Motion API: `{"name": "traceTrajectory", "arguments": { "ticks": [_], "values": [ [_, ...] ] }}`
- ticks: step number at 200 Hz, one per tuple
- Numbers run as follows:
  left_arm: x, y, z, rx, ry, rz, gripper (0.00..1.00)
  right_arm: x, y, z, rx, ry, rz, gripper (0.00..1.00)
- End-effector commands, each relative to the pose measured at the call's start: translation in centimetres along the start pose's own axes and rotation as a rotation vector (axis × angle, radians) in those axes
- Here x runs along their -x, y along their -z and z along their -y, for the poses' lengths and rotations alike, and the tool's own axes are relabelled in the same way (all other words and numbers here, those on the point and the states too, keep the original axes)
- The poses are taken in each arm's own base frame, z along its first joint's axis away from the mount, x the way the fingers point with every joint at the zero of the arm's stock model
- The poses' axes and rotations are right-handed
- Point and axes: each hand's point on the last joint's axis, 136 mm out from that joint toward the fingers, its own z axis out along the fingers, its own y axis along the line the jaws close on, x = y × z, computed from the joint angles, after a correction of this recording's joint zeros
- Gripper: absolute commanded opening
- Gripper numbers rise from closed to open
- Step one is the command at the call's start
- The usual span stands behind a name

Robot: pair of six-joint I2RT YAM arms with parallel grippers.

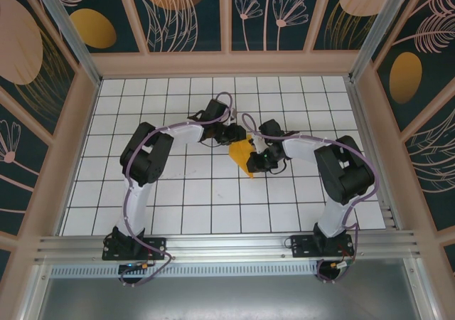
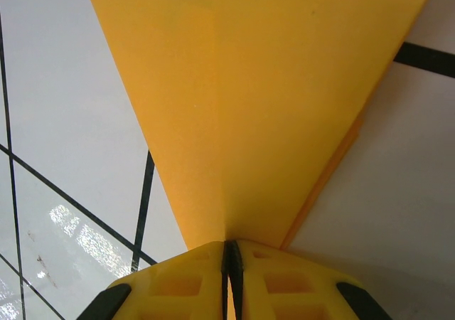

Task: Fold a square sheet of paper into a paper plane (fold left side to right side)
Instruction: Fourth fold the wing at the center of the table.

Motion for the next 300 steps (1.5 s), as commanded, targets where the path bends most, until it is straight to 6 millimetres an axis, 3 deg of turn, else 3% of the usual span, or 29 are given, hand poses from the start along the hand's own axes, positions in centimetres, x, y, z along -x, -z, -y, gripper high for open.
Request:
{"name": "traceTrajectory", "arguments": {
  "ticks": [1,36,73,109,128,148,237,300],
  "values": [
    [1.2,-0.8,0.2,-0.024,0.002,0.008,0.31,-4.3,-1.3,3.7,-0.133,-0.089,-0.157,0.14],
    [1.2,-1.9,-3.1,0.103,0.027,0.017,0.31,-3.6,-0.6,3.5,-0.139,-0.088,-0.12,0.14],
    [-0.3,-2.4,-5.8,0.17,0.068,0.003,0.3,-0.4,2.5,1.6,-0.096,-0.111,0.028,0.15],
    [-0.8,-2.1,-6.3,0.179,0.081,0.009,0.29,2.8,5.3,-1.7,0.036,-0.213,0.198,0.16],
    [-0.9,-2.0,-6.3,0.174,0.084,0.01,0.29,3.9,5.5,-4.0,0.134,-0.267,0.256,0.15],
    [-0.9,-1.9,-6.2,0.171,0.082,0.013,0.29,4.8,5.3,-5.0,0.162,-0.32,0.3,0.15],
    [-1.0,-1.9,-6.0,0.162,0.08,0.013,0.28,7.0,1.7,-2.6,0.086,-0.453,0.312,0.1],
    [-1.1,-2.0,-6.2,0.164,0.084,0.008,0.28,6.4,-0.3,-0.6,-0.015,-0.453,0.266,0.1]
  ]
}}
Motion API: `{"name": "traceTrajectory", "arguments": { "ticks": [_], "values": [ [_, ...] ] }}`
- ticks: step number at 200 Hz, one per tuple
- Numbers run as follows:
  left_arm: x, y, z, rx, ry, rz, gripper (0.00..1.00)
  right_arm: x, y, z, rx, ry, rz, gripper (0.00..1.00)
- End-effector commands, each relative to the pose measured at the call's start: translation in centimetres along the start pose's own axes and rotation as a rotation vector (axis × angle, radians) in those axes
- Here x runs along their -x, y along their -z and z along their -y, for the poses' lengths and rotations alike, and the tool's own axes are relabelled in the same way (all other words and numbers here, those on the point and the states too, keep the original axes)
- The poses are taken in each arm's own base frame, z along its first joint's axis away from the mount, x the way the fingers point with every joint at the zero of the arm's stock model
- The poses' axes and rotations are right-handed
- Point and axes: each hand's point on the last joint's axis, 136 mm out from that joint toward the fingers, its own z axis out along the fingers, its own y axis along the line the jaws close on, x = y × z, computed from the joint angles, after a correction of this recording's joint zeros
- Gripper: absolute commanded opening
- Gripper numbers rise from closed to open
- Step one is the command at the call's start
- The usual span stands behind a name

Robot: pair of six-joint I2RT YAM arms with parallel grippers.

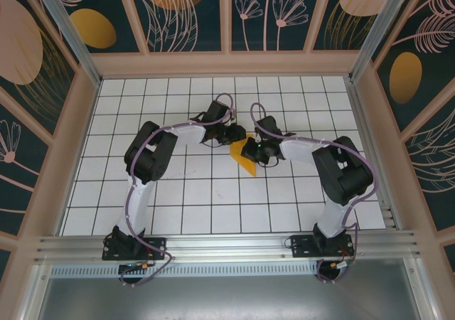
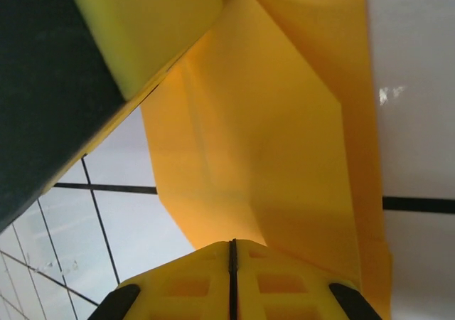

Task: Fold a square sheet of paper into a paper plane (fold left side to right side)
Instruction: Fourth fold the wing at the center of the table.

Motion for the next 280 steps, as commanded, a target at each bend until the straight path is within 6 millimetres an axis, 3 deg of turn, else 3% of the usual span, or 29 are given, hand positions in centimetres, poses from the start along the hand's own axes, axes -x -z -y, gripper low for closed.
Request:
{"name": "traceTrajectory", "arguments": {
  "ticks": [1,71,94,161,241,264,280],
  "values": [
    [-2.1,-0.9,-4.6,0.133,0.06,-0.041,0.28,0.2,-0.7,0.6,-0.048,0.01,0.004,0.1],
    [-2.2,-1.0,-4.9,0.142,0.06,-0.047,0.28,-1.9,-1.3,4.1,-0.17,0.043,-0.074,0.1],
    [-2.2,-1.1,-5.0,0.146,0.06,-0.047,0.28,-3.1,-1.0,4.2,-0.179,0.062,-0.096,0.1],
    [-2.3,-1.3,-5.4,0.151,0.065,-0.05,0.28,-5.2,0.7,4.9,-0.16,0.041,-0.122,0.09],
    [-2.1,-1.1,-5.2,0.153,0.063,-0.045,0.27,-9.0,2.6,8.1,-0.195,0.005,-0.168,0.08],
    [-2.1,-1.1,-5.1,0.154,0.061,-0.044,0.27,-9.1,3.3,7.7,-0.183,0.011,-0.164,0.08],
    [-2.1,-1.0,-5.0,0.151,0.061,-0.044,0.27,-8.4,4.0,6.4,-0.155,0.033,-0.149,0.08]
  ]
}}
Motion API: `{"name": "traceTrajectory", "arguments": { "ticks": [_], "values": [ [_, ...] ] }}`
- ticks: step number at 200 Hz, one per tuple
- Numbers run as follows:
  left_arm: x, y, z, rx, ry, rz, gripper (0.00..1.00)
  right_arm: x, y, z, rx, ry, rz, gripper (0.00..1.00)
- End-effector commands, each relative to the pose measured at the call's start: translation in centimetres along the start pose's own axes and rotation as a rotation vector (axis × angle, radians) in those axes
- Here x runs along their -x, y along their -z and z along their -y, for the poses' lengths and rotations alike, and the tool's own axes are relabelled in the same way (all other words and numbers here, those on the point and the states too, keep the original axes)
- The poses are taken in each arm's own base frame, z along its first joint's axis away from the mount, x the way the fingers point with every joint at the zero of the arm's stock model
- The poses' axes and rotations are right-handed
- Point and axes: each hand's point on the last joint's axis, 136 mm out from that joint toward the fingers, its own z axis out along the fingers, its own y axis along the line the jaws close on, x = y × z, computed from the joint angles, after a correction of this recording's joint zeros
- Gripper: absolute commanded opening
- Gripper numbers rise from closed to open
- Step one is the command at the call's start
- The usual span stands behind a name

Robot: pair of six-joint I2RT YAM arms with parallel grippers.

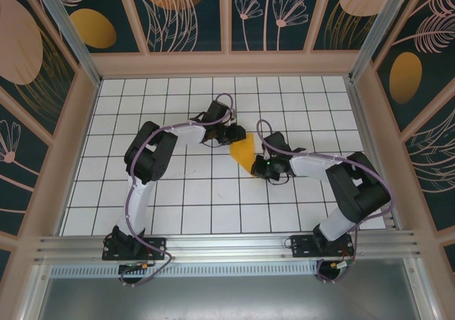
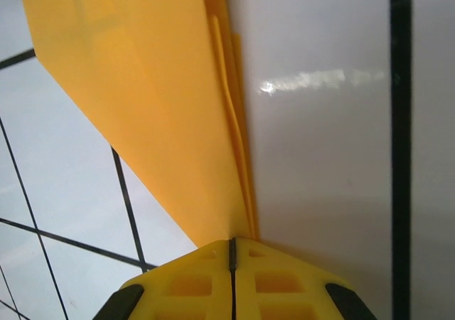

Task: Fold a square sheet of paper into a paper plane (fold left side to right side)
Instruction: Fourth fold the wing at the center of the table.

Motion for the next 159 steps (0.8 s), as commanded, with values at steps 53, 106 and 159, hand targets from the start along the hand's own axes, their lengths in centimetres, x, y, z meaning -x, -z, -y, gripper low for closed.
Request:
{"name": "traceTrajectory", "arguments": {
  "ticks": [53,106,159],
  "values": [
    [-2.0,-0.8,-4.8,0.145,0.059,-0.041,0.27,2.2,4.0,-5.4,0.091,0.072,0.02,0.08],
    [-2.0,-0.8,-4.6,0.136,0.062,-0.041,0.27,6.2,1.2,-6.6,0.122,0.036,0.123,0.08],
    [-2.2,-0.7,-4.6,0.134,0.064,-0.043,0.27,8.9,-1.5,-6.2,0.063,0.04,0.159,0.08]
  ]
}}
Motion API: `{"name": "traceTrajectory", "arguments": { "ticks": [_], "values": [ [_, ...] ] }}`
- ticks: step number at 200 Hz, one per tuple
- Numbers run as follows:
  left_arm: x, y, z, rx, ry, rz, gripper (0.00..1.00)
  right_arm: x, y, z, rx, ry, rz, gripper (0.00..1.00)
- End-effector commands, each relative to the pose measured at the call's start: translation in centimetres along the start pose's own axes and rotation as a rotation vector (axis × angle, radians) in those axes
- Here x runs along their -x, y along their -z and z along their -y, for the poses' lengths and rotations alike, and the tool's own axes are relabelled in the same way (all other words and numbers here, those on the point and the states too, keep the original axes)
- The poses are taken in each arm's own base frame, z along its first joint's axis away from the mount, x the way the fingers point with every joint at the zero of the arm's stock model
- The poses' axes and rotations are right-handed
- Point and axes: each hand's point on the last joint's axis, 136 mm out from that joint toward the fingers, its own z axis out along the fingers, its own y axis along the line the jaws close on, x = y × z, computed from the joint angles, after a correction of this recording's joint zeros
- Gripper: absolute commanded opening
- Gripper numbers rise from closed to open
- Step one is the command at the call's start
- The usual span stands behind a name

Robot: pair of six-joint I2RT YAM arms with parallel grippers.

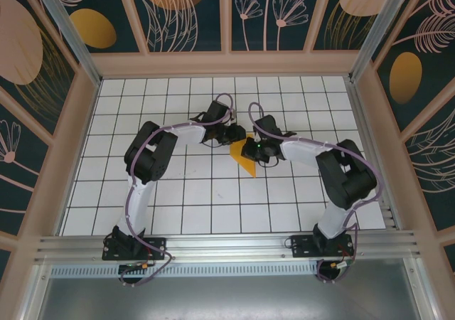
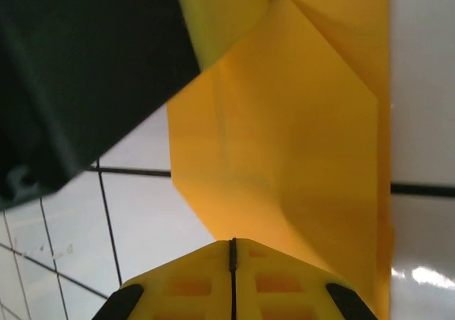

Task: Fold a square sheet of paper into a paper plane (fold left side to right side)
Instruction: Fourth fold the wing at the center of the table.

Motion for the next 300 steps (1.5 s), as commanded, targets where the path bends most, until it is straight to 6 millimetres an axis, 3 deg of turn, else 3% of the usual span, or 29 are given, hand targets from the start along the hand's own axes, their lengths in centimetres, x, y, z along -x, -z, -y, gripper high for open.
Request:
{"name": "traceTrajectory", "arguments": {
  "ticks": [1,43,86,182,209,252,273,300],
  "values": [
    [-2.1,-0.7,-4.6,0.133,0.063,-0.042,0.27,2.3,-0.7,-0.9,0.003,0.013,0.068,0.08],
    [-2.2,-0.6,-4.6,0.136,0.064,-0.041,0.27,1.6,-1.5,1.1,-0.067,0.015,0.05,0.08],
    [-2.2,-0.7,-4.7,0.14,0.062,-0.043,0.27,-1.0,-2.5,3.1,-0.109,0.025,-0.052,0.08],
    [-2.3,-0.9,-5.1,0.156,0.064,-0.048,0.27,-5.6,0.3,7.2,-0.231,0.063,-0.138,0.08],
    [-2.2,-0.9,-5.1,0.156,0.064,-0.047,0.27,-5.5,0.7,5.5,-0.143,0.086,-0.119,0.14],
    [-1.9,-0.7,-4.4,0.143,0.054,-0.048,0.27,-2.3,2.0,0.5,0.014,0.13,-0.027,0.22],
    [-1.0,0.0,-2.7,0.12,0.018,-0.043,0.31,-0.8,3.4,-0.4,0.002,0.159,0.027,0.23],
    [2.5,2.4,1.7,0.076,-0.069,0.005,0.37,-0.1,5.1,0.1,-0.059,0.207,0.076,0.27]
  ]
}}
